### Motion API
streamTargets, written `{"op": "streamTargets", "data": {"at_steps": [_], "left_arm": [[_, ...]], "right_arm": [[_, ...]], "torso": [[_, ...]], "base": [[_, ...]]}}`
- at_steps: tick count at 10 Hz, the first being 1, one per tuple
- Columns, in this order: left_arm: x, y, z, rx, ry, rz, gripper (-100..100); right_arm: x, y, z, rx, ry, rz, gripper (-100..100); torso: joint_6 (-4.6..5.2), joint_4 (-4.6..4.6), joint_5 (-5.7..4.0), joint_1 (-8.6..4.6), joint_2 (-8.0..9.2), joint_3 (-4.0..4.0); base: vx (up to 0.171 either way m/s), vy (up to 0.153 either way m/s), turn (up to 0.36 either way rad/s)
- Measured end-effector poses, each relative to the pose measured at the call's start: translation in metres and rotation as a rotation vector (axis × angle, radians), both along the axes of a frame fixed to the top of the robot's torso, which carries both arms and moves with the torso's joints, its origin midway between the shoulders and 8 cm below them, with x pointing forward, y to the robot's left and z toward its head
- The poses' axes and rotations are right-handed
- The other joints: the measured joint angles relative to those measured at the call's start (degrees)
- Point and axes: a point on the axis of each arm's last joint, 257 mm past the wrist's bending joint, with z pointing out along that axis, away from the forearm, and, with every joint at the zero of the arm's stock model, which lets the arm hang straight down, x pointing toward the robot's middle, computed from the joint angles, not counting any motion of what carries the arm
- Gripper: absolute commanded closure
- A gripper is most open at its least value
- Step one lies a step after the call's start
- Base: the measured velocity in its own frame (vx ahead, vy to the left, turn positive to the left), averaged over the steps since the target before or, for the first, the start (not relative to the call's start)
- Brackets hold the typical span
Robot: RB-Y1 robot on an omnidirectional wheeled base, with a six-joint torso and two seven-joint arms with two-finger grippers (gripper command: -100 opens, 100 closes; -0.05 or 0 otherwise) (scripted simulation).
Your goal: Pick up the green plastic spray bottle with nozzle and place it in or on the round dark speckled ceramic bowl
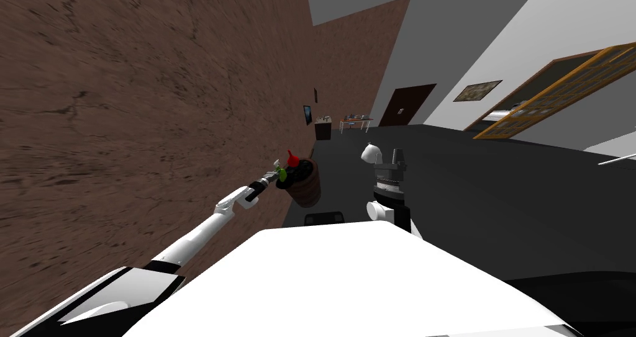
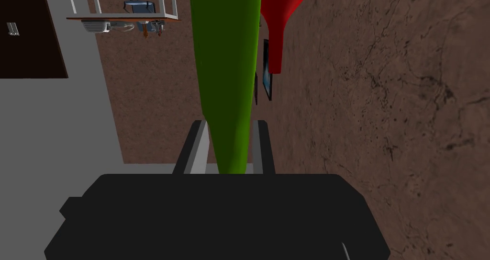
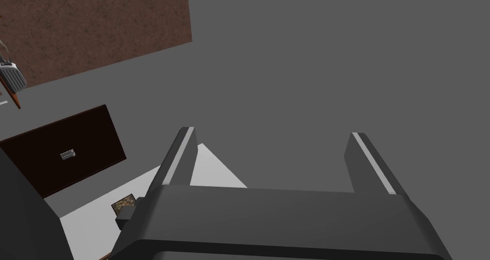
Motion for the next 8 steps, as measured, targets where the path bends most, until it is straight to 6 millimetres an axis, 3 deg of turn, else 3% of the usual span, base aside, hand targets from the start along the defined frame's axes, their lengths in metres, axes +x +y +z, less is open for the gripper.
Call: {"op": "streamTargets", "data": {"at_steps": [1,5,6,7,8], "left_arm": [[-0.0006,0.0,-0.0002,-0.002,0.002,0.0,-100],[-0.0006,0.0002,-0.0003,-0.001,0.002,0.0,-100],[-0.0006,0.0002,-0.0003,-0.001,0.002,0.0,0],[-0.0006,0.0002,-0.0003,-0.001,0.002,0.0,-100],[-0.0004,0.0024,0.0055,0.001,0.0,-0.003,-100]], "right_arm": [[0.0,0.0,0.0,0.0,0.0,0.0,0],[0.0,0.0001,0.0,0.0,0.0,0.0,0],[0.0,0.0001,0.0,0.0,0.0,0.0,0],[0.0,0.0001,0.0,0.0,0.0,0.0,0],[0.0,0.0,0.0,0.0,0.0,0.0,0]], "torso": [[0.03,0.01,-0.05,-0.27,0.0,0.01],[0.04,0.01,-0.12,-0.54,-0.02,0.0],[0.04,0.01,-0.12,-0.55,-0.02,0.0],[0.04,0.01,-0.12,-0.55,-0.02,0.0],[0.03,0.01,-0.14,-0.59,-0.04,-0.01]], "base": [[-0.001,0.011,0.001],[0.0,0.0,0.0],[0.0,0.0,0.0],[0.008,-0.014,0.031],[0.016,-0.023,0.041]]}}
